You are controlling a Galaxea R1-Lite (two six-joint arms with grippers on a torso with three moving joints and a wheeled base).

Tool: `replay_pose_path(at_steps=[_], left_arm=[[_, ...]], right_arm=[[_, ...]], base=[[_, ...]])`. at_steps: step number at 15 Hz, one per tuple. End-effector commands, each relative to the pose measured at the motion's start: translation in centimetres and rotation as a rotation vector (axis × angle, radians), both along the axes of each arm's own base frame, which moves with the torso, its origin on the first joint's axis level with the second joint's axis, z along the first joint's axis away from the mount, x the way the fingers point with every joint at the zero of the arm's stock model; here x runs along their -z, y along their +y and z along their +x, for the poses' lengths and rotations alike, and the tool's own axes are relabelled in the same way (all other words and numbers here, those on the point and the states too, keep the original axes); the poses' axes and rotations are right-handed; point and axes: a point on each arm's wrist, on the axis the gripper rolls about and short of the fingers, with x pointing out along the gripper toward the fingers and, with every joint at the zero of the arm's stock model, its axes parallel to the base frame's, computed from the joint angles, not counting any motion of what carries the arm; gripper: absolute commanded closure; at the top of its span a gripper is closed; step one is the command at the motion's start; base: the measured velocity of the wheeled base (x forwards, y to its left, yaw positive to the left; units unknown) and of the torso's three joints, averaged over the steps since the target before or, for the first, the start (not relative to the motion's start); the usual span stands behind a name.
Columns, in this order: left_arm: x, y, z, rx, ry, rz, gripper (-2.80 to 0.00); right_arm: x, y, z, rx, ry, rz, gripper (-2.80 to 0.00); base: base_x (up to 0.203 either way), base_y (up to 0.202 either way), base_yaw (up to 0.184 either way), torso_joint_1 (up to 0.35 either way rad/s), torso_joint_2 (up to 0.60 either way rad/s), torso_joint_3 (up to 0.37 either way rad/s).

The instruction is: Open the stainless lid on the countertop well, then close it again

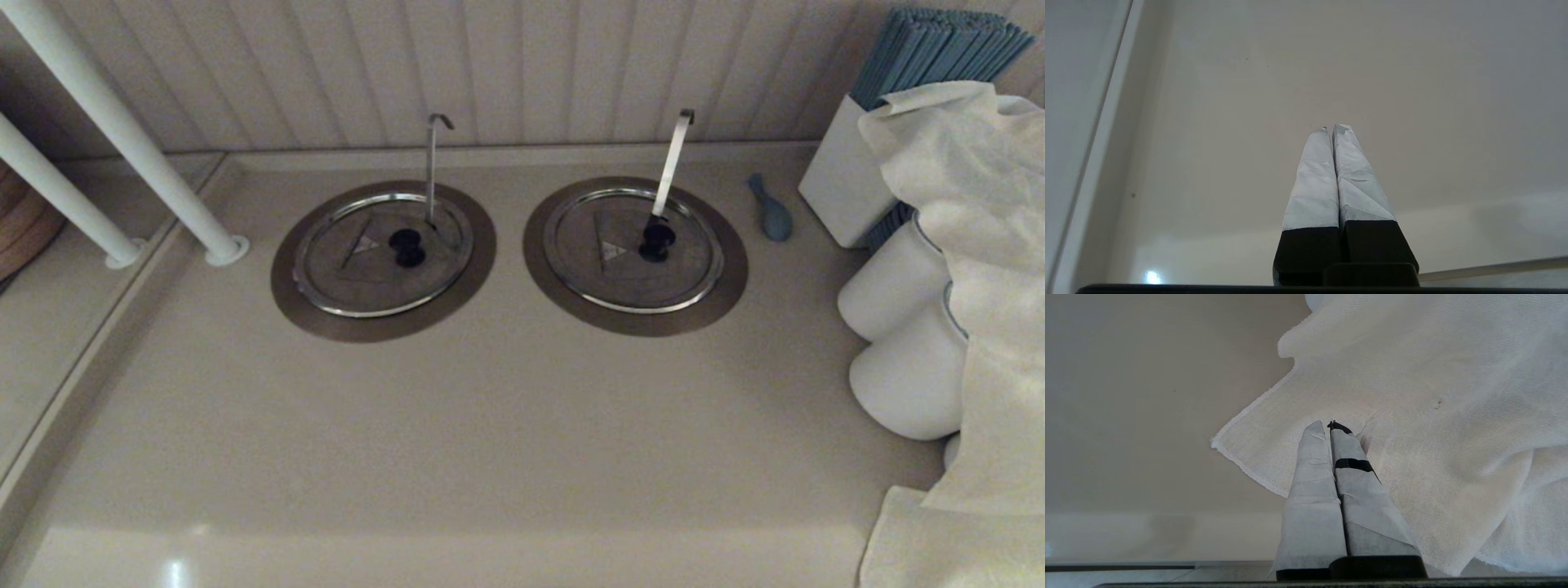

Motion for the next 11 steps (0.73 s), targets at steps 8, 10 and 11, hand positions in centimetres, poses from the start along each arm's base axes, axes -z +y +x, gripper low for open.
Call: replay_pose_path(at_steps=[8,10,11], left_arm=[[0.07,0.06,0.04,-0.029,0.012,-0.111,0.0],[0.03,0.06,0.03,-0.029,0.011,-0.111,0.0],[0.07,0.06,0.04,-0.029,0.012,-0.109,0.0]], right_arm=[[0.03,0.0,0.0,0.001,0.002,0.0,0.0],[0.03,0.0,0.0,-0.002,0.002,0.0,0.0],[0.05,0.0,0.0,-0.001,0.003,0.0,0.0]], base=[[0.0,0.0,0.0,0.0,0.0,0.0],[0.0,0.0,0.0,0.0,0.0,0.0],[0.0,0.0,0.0,0.0,0.0,0.0]])
